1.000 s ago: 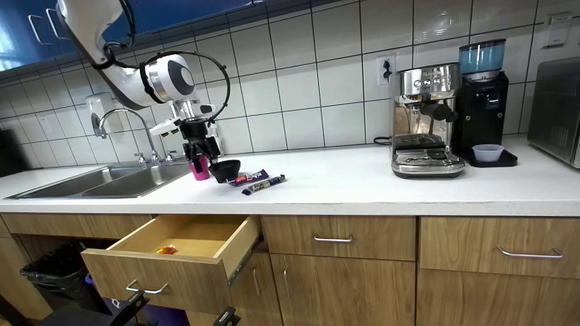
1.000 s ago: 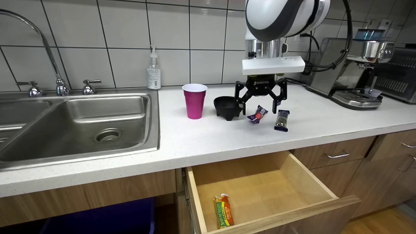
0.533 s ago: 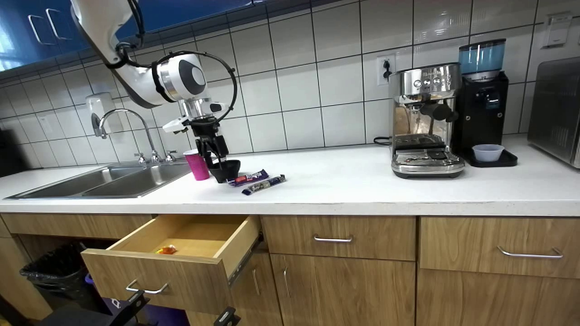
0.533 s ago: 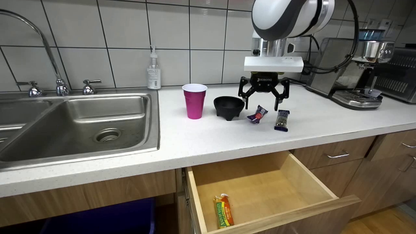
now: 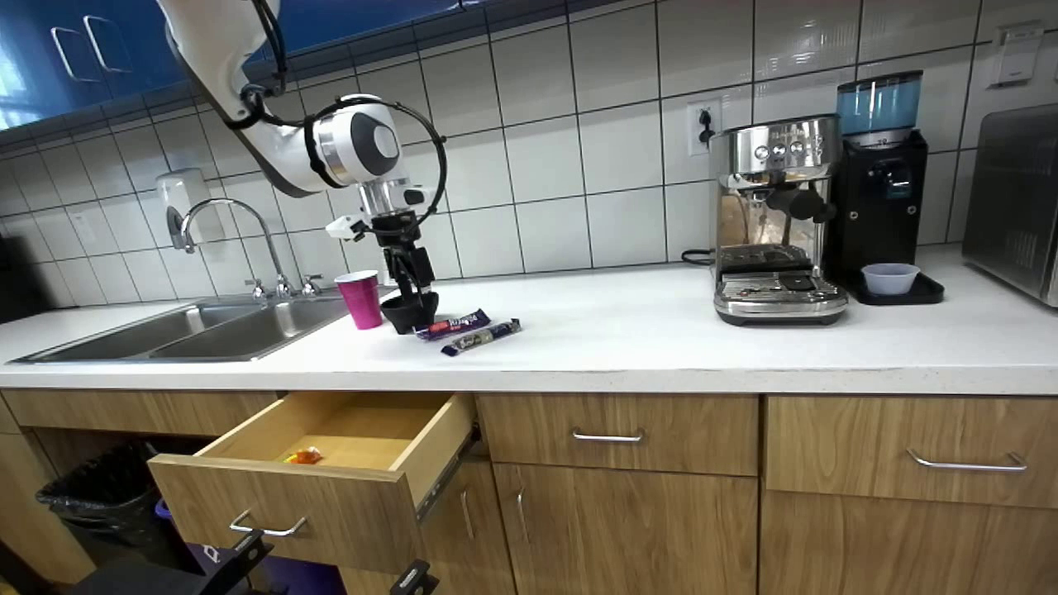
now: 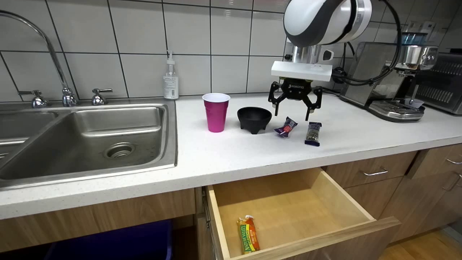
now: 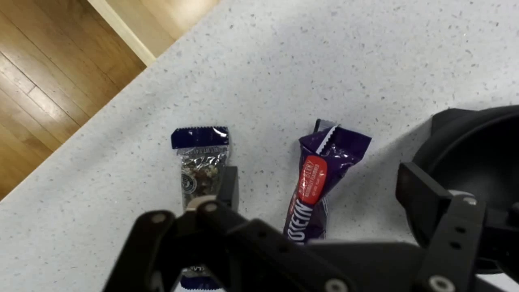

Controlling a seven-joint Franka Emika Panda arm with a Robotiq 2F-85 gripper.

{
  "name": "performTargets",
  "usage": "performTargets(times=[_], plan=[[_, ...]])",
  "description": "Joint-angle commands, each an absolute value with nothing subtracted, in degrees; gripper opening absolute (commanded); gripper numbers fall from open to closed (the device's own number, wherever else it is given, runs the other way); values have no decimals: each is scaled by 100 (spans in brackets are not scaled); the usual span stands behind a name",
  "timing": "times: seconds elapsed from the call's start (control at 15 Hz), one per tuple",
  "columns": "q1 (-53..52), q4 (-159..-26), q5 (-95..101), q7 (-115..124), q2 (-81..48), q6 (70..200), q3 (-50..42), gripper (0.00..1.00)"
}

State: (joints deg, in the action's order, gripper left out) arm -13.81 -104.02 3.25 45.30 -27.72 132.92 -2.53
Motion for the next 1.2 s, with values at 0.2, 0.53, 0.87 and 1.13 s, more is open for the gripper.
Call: performTargets(times=[0.2,0.53,0.87,1.13], plan=[[-1255,-9678,118,4904,-3285,13266,-329,100],[-1196,-9232,-12,4996,-3660,13239,-351,100],[-1144,-8870,-171,5062,-3979,13240,-355,100],[-1078,-8755,-325,5041,-4128,13295,-348,100]])
